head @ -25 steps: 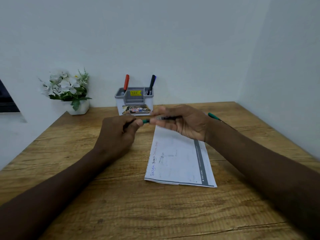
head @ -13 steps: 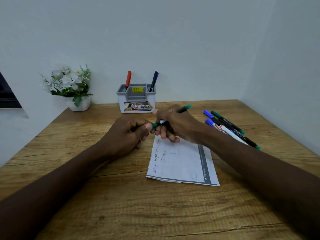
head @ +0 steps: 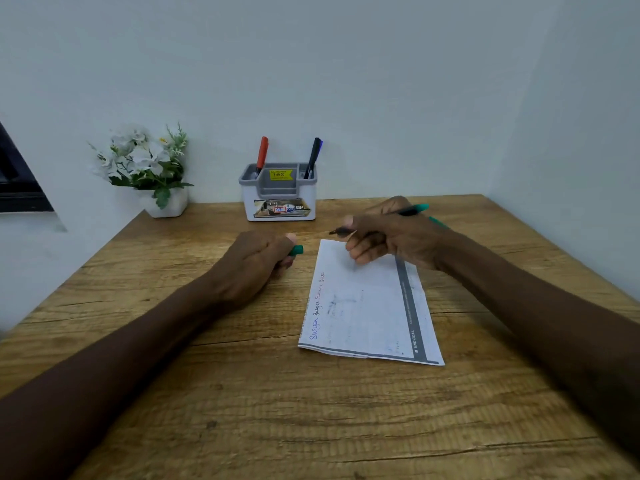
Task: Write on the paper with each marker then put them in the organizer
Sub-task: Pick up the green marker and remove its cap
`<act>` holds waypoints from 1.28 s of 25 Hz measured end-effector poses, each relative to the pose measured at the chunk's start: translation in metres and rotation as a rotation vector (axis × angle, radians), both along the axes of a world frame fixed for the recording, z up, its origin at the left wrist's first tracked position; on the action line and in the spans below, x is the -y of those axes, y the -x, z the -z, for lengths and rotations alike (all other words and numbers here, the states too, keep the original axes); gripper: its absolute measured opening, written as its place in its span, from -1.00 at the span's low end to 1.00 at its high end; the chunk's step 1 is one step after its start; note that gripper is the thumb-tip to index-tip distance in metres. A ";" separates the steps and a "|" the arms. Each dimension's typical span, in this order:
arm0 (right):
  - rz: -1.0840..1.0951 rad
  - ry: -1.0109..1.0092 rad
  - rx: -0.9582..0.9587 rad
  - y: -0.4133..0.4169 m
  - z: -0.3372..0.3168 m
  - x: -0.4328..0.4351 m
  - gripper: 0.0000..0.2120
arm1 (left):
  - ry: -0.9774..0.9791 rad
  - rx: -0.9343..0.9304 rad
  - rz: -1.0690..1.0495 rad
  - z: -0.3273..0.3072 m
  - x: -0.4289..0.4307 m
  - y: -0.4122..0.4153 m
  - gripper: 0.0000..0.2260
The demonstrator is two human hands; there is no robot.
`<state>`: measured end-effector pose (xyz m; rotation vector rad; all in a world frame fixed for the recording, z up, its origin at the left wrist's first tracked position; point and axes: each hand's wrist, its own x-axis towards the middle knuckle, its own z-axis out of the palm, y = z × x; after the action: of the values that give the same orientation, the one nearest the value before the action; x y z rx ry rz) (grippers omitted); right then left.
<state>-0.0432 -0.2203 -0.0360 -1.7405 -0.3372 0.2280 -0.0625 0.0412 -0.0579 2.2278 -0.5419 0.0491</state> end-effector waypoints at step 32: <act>0.037 0.246 0.367 -0.014 0.033 -0.037 -0.86 | -0.124 0.073 0.186 0.010 -0.003 -0.009 -0.63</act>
<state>-0.0292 -0.1835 -0.0686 -2.0313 -0.5612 -0.0834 -0.0536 0.0439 -0.0679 2.2924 -0.8097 -0.0003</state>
